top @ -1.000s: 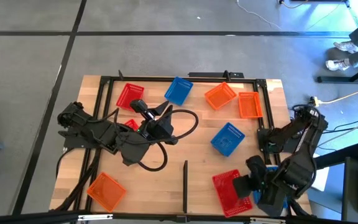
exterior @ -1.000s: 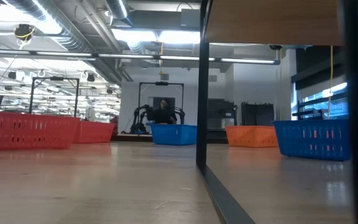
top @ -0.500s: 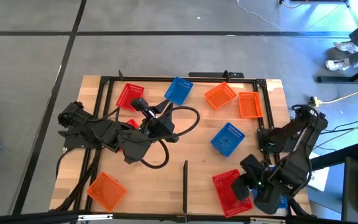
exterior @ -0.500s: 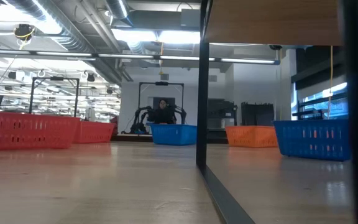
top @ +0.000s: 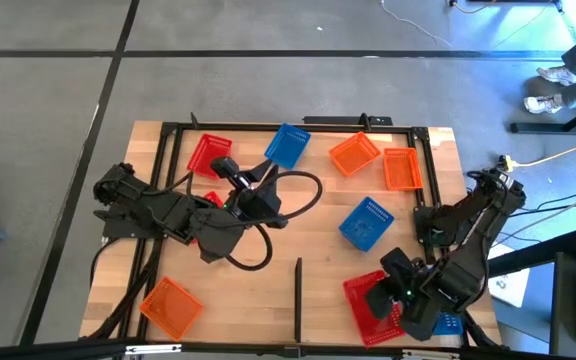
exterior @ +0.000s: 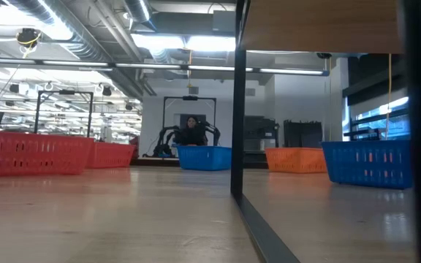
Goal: Stack baskets on shelf by color
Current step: Put the bottom red basket on the shelf, then put the bottom orange basket on the shelf
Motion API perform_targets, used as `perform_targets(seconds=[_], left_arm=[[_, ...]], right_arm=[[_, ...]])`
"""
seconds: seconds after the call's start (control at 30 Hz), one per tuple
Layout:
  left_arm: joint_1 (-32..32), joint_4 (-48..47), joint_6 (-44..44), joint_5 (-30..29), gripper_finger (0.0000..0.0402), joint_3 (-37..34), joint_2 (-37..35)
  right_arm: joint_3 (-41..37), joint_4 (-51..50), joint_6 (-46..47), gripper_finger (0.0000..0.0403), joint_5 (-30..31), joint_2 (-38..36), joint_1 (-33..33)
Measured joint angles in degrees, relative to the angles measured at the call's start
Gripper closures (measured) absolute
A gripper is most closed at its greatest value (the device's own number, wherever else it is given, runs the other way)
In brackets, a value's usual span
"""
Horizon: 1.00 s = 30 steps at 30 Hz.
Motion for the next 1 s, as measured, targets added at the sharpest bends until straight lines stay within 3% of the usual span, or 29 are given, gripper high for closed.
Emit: perform_targets(seconds=[0.17, 0.53, 0.67, 0.87, 1.0], left_arm=[[-0.01, -0.13, 0.00, 0.00, 0.0326, 0.00, 0.00], [-0.11, -0.13, 0.00, -0.02, 0.0326, 0.00, 0.00], [-0.92, -0.12, -0.46, -0.06, 0.0326, 0.00, 0.00], [-4.19, -0.41, -0.65, -0.07, 0.0326, 0.00, 0.00], [-5.73, -7.04, -8.92, -0.01, 0.0326, 0.02, -0.03]], right_arm=[[0.11, -1.33, -0.07, 0.0326, -4.23, 0.00, -0.38], [7.00, -5.77, -4.44, 0.0326, -0.08, -0.02, -0.38], [11.40, -10.08, -8.44, 0.0326, 4.63, 0.00, -0.38], [17.98, -17.17, -15.29, 0.0326, 16.36, -0.09, -0.45], [21.84, -17.10, -25.28, 0.0326, 24.11, -1.11, -1.11]])
